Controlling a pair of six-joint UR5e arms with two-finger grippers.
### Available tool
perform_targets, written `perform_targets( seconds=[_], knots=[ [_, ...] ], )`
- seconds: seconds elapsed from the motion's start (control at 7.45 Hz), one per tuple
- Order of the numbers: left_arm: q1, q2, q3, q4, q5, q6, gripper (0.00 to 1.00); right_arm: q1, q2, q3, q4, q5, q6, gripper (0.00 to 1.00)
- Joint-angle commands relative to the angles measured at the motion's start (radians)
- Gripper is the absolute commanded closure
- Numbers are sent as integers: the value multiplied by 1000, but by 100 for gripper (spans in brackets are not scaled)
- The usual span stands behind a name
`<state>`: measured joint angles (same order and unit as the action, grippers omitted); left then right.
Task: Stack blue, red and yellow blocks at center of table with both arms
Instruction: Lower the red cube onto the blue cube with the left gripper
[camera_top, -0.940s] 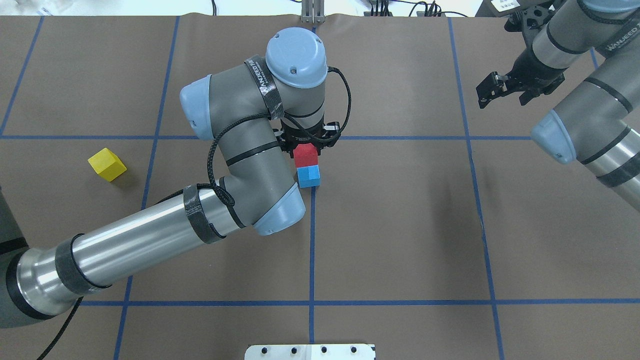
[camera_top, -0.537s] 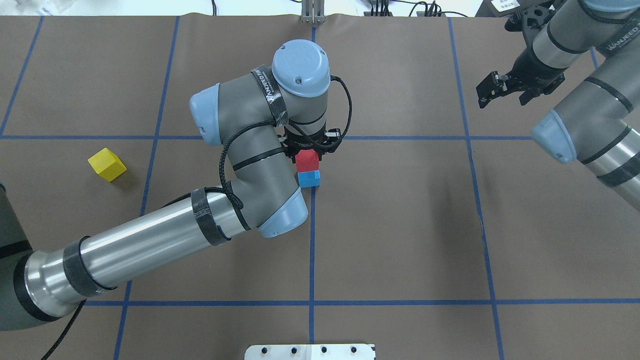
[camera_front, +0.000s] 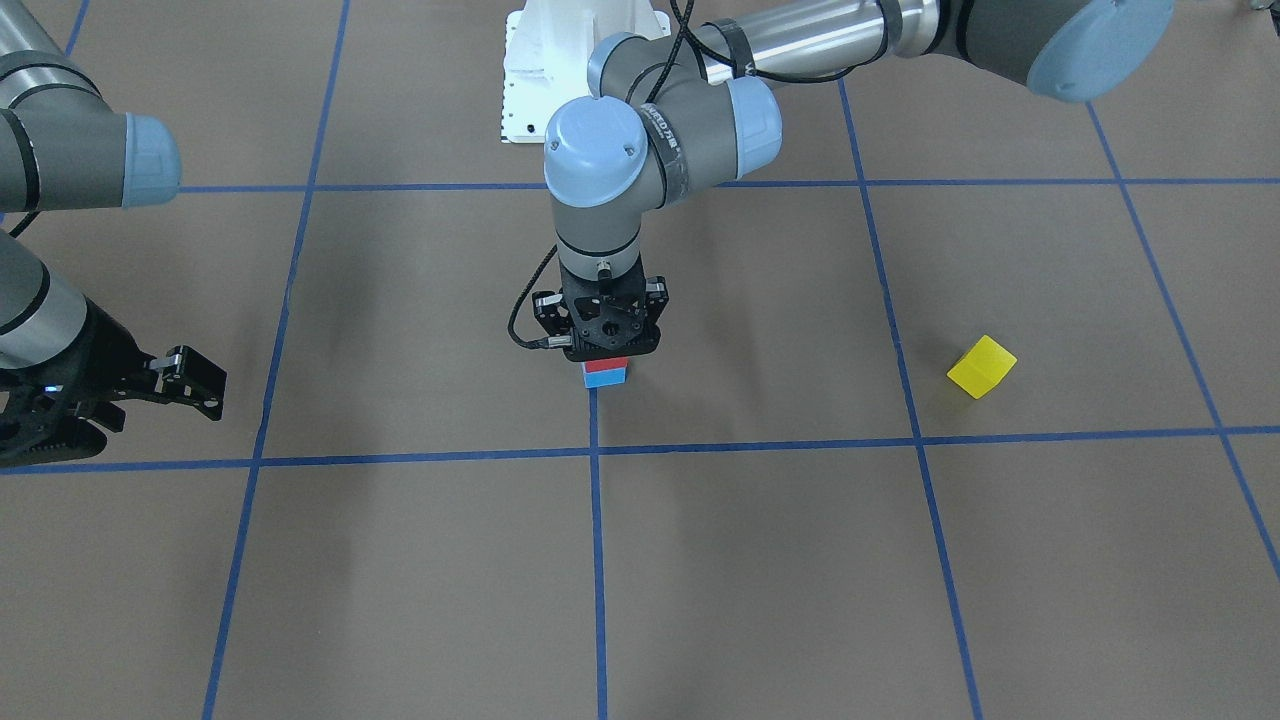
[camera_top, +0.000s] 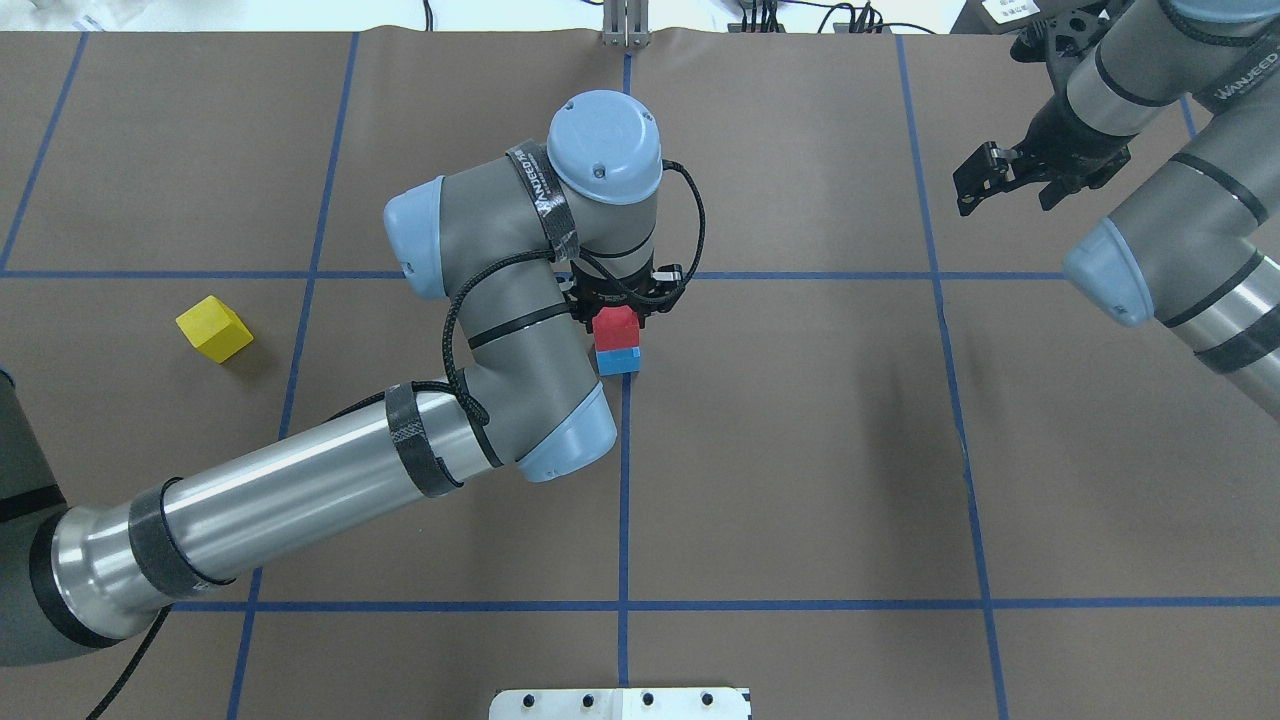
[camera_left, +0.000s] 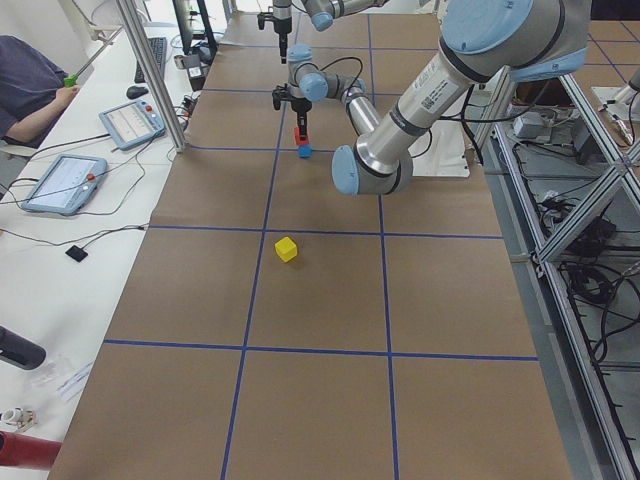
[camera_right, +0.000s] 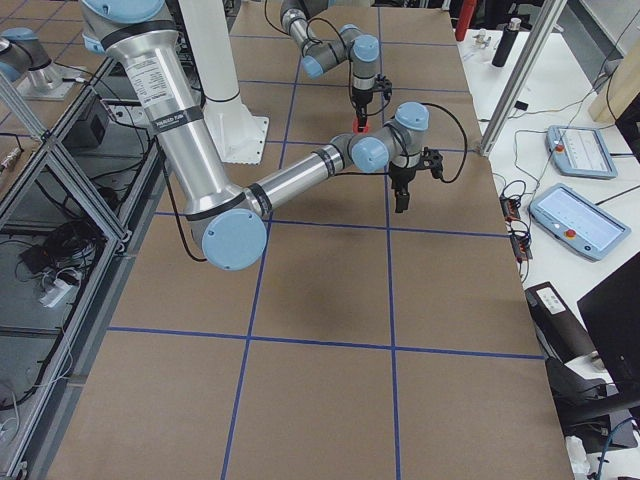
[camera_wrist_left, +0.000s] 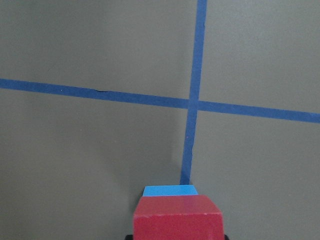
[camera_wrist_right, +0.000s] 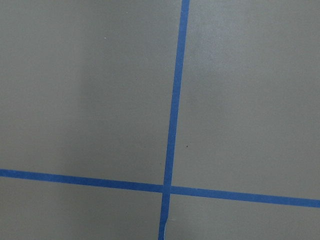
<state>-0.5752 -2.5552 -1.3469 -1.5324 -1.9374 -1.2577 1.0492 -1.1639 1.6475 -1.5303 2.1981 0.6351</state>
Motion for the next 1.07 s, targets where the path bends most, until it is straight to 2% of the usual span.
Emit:
perform_targets(
  seconds=[0.0,0.13,0.27,0.4,0.81,0.94],
  knots=[
    [3,3,0,0,0,0,100,0,-3,0,1,0,-2,0],
    [3,3,0,0,0,0,72,0,-5,0,-1,0,-2,0],
    [3,3,0,-2,0,-2,12,2,-5,0,-1,2,-3,0],
    [3,3,-3,-3,0,-17,7,2,-5,0,-1,2,-3,0],
    [2,1,-9,-5,0,-23,4,3,-5,-2,-1,0,-5,0],
    [-6,-2,-41,4,-2,-22,2,2,-5,-3,-1,0,-8,0]
  ],
)
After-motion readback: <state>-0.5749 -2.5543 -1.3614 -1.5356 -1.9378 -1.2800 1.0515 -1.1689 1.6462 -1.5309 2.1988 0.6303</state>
